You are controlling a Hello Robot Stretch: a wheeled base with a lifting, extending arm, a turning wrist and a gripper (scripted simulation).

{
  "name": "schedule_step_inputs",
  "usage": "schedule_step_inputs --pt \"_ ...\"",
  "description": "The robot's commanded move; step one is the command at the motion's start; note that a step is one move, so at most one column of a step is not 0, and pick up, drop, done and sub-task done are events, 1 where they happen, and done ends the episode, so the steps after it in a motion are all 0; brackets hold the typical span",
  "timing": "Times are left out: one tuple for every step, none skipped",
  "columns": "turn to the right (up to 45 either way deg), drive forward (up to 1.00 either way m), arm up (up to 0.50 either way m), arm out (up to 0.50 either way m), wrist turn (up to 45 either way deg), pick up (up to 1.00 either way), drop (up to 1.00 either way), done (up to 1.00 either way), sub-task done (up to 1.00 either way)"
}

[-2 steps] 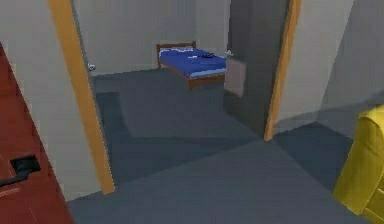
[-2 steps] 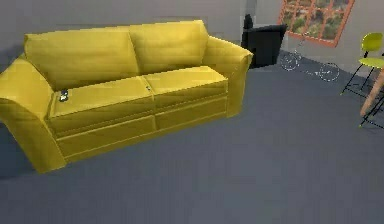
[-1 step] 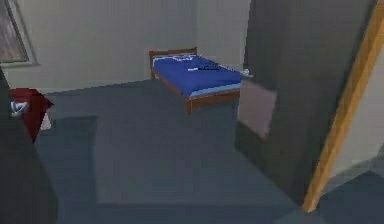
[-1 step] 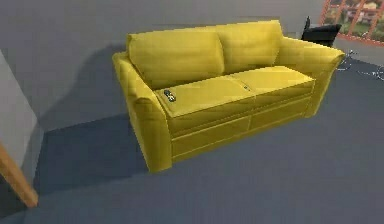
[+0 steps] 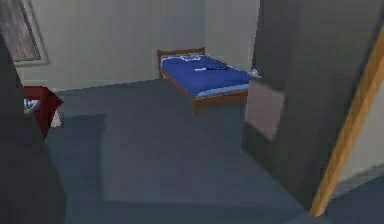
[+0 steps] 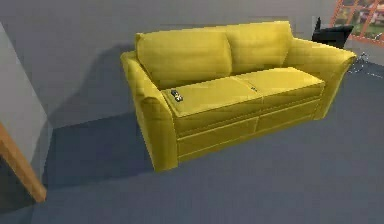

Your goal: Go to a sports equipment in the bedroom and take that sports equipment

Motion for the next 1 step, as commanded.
schedule_step_inputs --pt "21.0 0.00 0.00 0.00 0.0 0.00 0.00 0.00 0.00"
